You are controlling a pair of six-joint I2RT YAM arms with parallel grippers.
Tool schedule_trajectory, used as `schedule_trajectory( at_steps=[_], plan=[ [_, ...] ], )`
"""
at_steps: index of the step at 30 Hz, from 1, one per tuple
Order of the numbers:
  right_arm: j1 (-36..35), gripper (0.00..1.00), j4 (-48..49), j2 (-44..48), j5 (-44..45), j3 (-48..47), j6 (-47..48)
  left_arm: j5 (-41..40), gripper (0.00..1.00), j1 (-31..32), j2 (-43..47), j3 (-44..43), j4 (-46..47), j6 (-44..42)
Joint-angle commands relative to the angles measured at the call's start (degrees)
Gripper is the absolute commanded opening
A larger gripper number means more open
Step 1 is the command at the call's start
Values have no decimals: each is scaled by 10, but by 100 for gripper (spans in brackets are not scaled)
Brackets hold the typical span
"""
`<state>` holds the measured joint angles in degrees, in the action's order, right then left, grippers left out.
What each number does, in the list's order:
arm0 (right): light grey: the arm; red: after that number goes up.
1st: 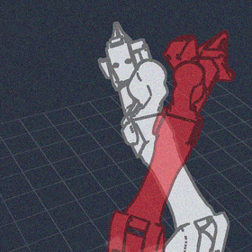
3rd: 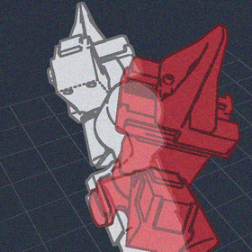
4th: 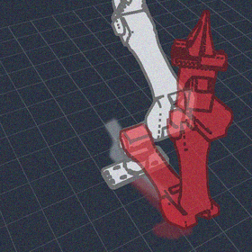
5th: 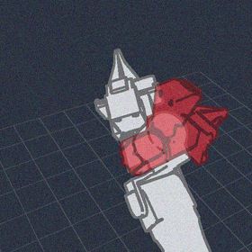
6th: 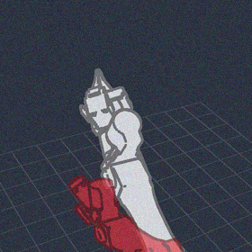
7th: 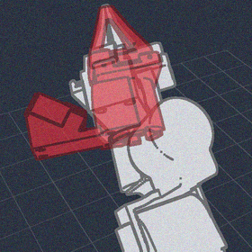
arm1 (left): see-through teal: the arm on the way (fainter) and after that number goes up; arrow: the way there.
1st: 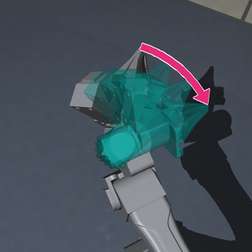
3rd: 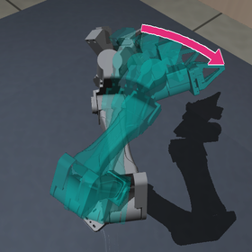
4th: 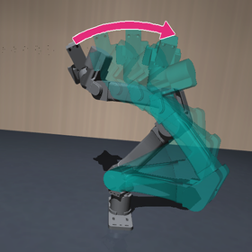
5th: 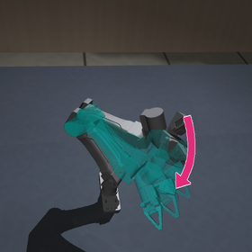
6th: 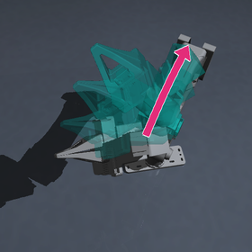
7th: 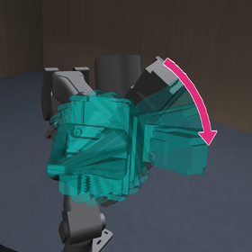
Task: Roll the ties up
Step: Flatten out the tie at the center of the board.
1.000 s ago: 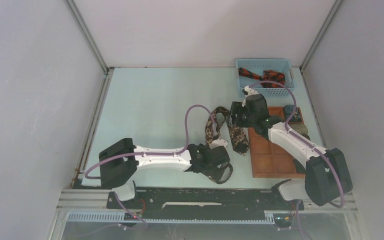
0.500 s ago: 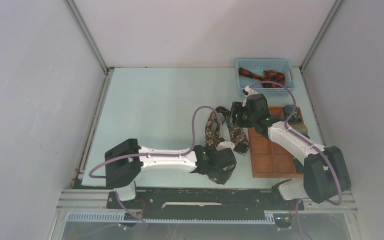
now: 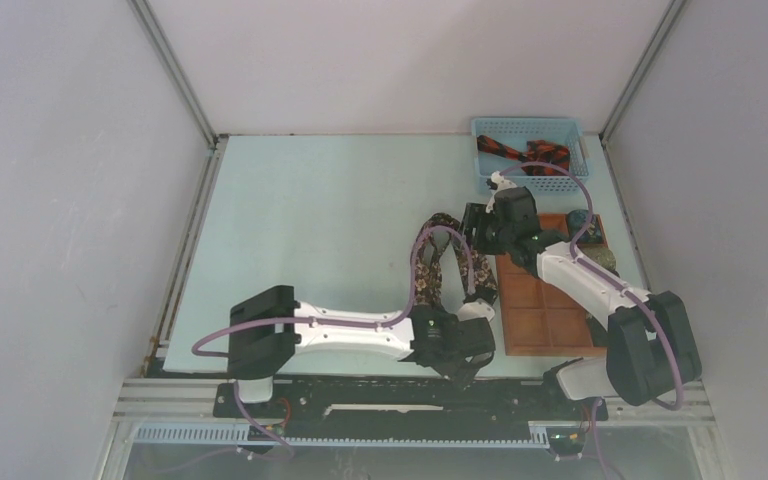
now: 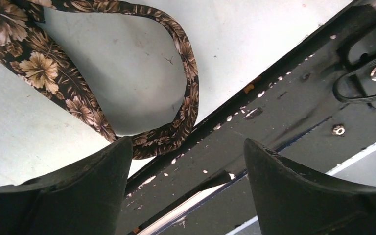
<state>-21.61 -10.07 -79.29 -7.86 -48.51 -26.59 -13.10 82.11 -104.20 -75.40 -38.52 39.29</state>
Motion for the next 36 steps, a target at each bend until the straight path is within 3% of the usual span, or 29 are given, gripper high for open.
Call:
schedule_trajectory(
  at_steps=[1,10,16,21,28,36],
  plan=[
    [4,64,27,-3,-7,0,-7,15,88,1,-17,-24,-6,-9],
    [14,63,28,-11,-22,0,-12,66,72,3,-71,-46,7,-43],
    [20,62,30,-14,-30,0,-14,66,38,-4,-88,-48,0,-35],
    [23,62,31,-17,-37,0,-16,67,1,-18,-50,-3,26,-14],
    [28,61,33,-21,-46,0,-18,33,0,-68,103,106,28,1],
    [31,60,33,-23,-49,0,-19,31,0,-207,321,246,13,-1]
  ],
)
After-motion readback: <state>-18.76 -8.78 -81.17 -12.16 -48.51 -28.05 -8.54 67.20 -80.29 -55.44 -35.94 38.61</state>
